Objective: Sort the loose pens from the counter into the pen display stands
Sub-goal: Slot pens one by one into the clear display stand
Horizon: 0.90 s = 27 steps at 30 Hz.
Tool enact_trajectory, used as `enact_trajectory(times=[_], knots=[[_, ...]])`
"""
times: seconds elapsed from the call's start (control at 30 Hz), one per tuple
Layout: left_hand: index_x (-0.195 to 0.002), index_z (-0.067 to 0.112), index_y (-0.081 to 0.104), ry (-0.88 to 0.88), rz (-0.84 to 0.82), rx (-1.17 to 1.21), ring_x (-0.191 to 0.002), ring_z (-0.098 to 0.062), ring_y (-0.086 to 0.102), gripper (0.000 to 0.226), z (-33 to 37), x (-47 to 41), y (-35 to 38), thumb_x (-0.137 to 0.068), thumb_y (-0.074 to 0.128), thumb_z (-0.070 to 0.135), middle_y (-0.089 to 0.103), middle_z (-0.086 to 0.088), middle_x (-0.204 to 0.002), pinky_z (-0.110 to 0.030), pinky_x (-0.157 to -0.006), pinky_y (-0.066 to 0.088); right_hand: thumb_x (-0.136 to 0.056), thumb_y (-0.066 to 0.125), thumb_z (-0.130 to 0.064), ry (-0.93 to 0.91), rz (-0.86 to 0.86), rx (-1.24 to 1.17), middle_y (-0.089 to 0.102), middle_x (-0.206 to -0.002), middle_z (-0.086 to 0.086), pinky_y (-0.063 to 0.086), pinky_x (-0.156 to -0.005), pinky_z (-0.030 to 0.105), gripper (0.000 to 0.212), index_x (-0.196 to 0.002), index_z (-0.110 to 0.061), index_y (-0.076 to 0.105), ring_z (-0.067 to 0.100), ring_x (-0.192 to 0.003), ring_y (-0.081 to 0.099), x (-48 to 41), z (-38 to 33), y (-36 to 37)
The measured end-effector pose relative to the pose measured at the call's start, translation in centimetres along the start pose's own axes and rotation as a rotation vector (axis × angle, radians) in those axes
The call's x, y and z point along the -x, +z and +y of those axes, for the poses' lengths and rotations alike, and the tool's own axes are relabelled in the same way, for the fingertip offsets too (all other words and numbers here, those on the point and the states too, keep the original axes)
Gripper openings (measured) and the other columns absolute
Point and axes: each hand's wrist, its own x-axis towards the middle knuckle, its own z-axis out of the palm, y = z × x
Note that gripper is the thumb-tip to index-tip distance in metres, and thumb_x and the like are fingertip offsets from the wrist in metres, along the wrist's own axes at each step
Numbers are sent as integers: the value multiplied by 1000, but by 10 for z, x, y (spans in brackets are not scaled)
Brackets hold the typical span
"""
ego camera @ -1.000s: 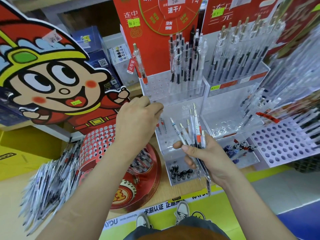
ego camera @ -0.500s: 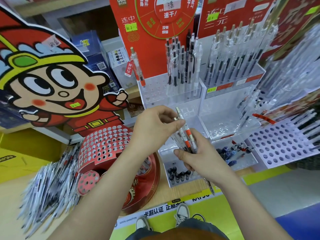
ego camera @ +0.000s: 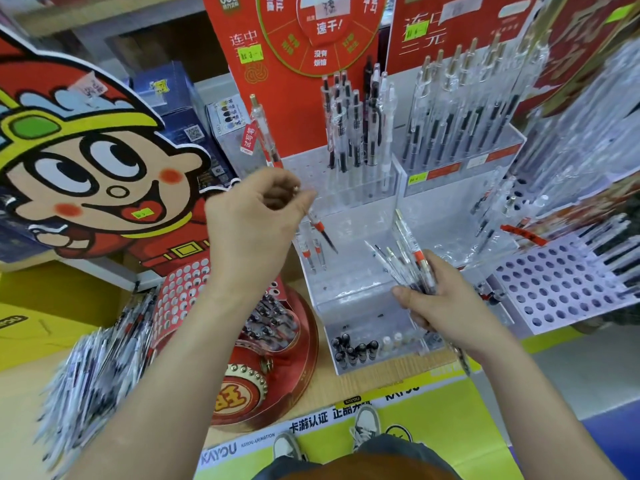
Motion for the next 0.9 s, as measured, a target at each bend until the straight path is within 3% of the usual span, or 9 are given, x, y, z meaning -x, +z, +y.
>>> enact_trajectory(times=[0.13, 0.27, 0.47, 0.63, 0.8, 0.9], knots=[[-85, 13, 72, 88, -4, -121, -61, -8, 56, 16, -11, 10, 16, -78, 77, 26, 60, 11, -70, -30, -61, 52, -91, 64, -3, 3, -8, 10, 47, -69, 13, 32, -43, 23, 17, -97, -14, 52, 18, -49, 38, 0, 3, 3], [-81, 12, 70, 188, -41, -258, -57, -4, 42, 16, -13, 12, 22, -79, 76, 27, 53, 14, -66, -24, -54, 43, -91, 65, -5, 5, -26, -1, 46, -66, 6, 32, -44, 25, 18, -101, -12, 53, 15, -47, 38, 1, 5, 5], [-79, 13, 72, 349, -118, -416, -63, -23, 59, 20, -21, 9, 27, -83, 68, 32, 66, -2, -67, -29, -57, 49, -90, 66, -4, 10, -16, -54, 52, -66, 9, 33, -43, 23, 20, -101, -16, 54, 16, -47, 39, 0, 1, 6], [-74, 10, 74, 441, -69, -479, -69, -25, 55, 28, -27, 8, 30, -85, 62, 33, 56, -4, -68, -24, -59, 36, -90, 66, -4, 17, -40, -128, 60, -66, 8, 34, -44, 23, 21, -98, -19, 54, 15, -48, 40, 2, 0, 8], [-70, 11, 73, 436, -90, -517, -66, -23, 56, 38, -26, 3, 34, -84, 59, 44, 52, -3, -66, -28, -50, 43, -89, 69, -8, 45, -54, -146, 61, -69, 10, 35, -45, 24, 27, -107, -19, 52, 15, -49, 42, -1, 5, 10], [-63, 11, 70, 461, -95, -583, -62, -23, 54, 42, -27, 1, 35, -82, 59, 47, 51, -3, -63, -27, -47, 39, -88, 70, -9, 65, -58, -152, 63, -66, 4, 37, -46, 24, 34, -114, -17, 49, 15, -49, 45, -2, 7, 12]])
